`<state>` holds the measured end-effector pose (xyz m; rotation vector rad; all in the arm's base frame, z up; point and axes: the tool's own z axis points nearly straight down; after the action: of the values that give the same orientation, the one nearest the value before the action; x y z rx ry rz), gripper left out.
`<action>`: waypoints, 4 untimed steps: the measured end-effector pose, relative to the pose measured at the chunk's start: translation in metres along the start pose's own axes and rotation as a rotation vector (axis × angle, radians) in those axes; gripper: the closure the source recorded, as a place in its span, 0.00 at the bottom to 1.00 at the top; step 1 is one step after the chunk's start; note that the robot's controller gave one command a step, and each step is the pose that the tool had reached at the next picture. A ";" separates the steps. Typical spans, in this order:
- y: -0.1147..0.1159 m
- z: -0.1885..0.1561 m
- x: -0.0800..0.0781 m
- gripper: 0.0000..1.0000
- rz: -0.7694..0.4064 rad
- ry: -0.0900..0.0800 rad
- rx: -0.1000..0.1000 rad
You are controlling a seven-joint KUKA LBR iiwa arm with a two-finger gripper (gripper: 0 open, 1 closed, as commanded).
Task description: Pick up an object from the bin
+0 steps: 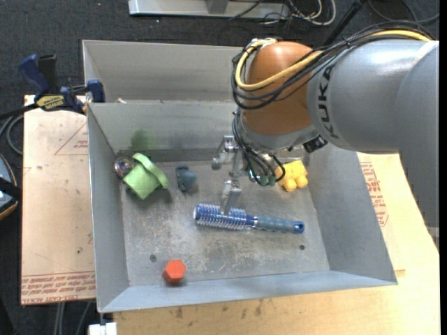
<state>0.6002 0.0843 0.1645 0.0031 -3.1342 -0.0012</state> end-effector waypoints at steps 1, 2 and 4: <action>0.059 0.089 0.011 0.00 -0.039 -0.013 -0.001; 0.001 0.087 0.059 0.00 -0.337 -0.034 -0.003; 0.012 -0.024 0.060 1.00 -0.377 -0.017 0.001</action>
Offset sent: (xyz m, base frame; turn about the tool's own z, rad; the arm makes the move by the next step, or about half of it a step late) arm -0.0138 0.0569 -0.0919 -0.0355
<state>0.5400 0.0965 0.1888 0.5942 -3.0954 -0.0017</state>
